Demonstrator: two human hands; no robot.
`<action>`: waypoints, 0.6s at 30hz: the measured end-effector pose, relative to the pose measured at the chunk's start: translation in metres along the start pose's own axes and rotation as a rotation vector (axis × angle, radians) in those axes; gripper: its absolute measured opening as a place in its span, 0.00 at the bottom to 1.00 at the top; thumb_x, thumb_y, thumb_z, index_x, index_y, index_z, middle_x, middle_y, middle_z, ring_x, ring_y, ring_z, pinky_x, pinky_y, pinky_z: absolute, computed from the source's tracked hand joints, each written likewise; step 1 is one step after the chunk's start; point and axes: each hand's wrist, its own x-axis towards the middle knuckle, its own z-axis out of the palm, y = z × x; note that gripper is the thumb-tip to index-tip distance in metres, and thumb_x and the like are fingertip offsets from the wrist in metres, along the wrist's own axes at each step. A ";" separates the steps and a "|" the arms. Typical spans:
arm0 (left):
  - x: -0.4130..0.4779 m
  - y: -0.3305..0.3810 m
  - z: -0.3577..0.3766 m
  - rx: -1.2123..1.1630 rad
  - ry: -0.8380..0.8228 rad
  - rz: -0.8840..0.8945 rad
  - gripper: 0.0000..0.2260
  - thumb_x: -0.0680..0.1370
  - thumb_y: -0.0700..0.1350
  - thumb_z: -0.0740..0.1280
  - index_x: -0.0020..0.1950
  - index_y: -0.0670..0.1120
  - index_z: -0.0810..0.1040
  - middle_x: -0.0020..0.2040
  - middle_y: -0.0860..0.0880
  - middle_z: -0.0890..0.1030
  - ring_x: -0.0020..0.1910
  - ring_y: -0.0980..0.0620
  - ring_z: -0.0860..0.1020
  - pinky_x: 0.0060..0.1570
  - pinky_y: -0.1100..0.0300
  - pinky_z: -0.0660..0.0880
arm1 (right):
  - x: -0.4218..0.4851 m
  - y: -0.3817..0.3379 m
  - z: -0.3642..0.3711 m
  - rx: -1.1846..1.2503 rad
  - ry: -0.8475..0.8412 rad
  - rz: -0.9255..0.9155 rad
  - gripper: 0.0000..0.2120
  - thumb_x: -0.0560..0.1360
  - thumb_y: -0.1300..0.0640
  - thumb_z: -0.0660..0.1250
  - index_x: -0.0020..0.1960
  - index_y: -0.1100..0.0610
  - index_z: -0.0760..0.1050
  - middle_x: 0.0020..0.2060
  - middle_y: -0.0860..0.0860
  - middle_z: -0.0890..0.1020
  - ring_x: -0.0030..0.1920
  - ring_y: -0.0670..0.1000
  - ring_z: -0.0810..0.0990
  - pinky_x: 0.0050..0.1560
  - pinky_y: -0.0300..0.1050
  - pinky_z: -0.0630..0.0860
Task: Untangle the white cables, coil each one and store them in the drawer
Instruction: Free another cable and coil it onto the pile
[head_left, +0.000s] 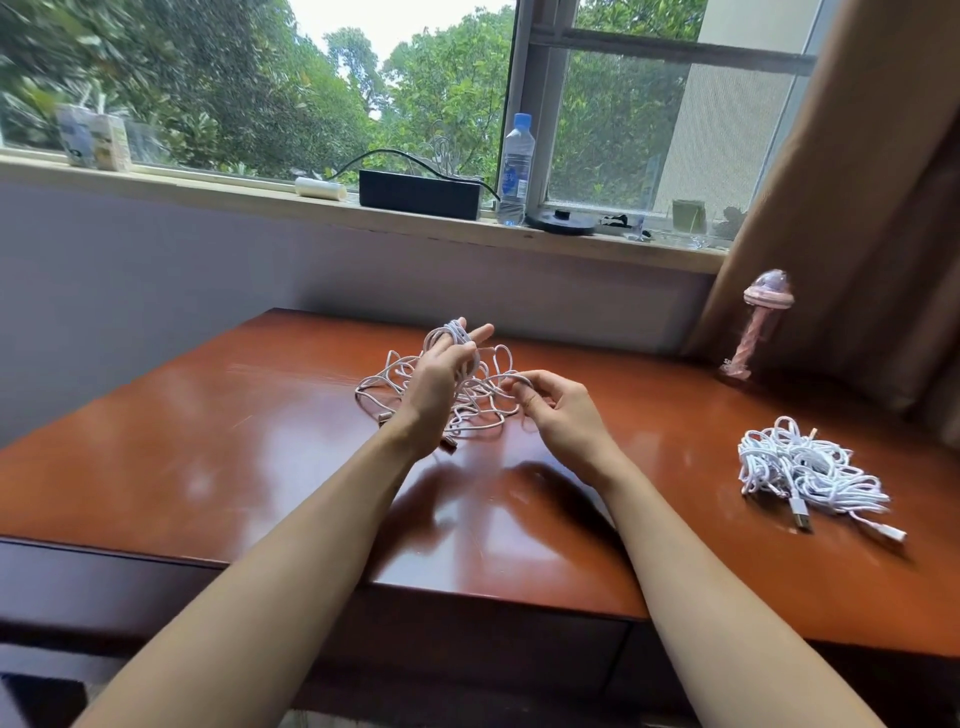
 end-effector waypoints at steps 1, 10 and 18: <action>-0.001 -0.001 0.000 0.060 0.000 0.006 0.12 0.73 0.46 0.60 0.50 0.51 0.82 0.67 0.55 0.79 0.71 0.55 0.72 0.74 0.50 0.65 | -0.001 -0.003 0.000 0.066 0.005 0.013 0.06 0.81 0.62 0.67 0.51 0.56 0.82 0.43 0.47 0.85 0.41 0.38 0.81 0.46 0.32 0.74; -0.006 -0.010 0.006 0.466 -0.048 0.173 0.13 0.75 0.44 0.58 0.51 0.41 0.80 0.49 0.45 0.82 0.47 0.56 0.80 0.50 0.65 0.74 | 0.000 -0.009 -0.003 0.394 0.020 0.125 0.11 0.83 0.62 0.62 0.50 0.62 0.83 0.37 0.52 0.83 0.43 0.52 0.82 0.51 0.45 0.79; -0.009 -0.013 0.002 0.679 -0.112 0.276 0.06 0.73 0.43 0.62 0.47 0.42 0.74 0.38 0.46 0.77 0.36 0.51 0.74 0.40 0.52 0.72 | 0.000 -0.008 -0.005 0.295 -0.015 0.133 0.10 0.80 0.61 0.64 0.50 0.61 0.84 0.30 0.55 0.78 0.22 0.52 0.67 0.26 0.41 0.66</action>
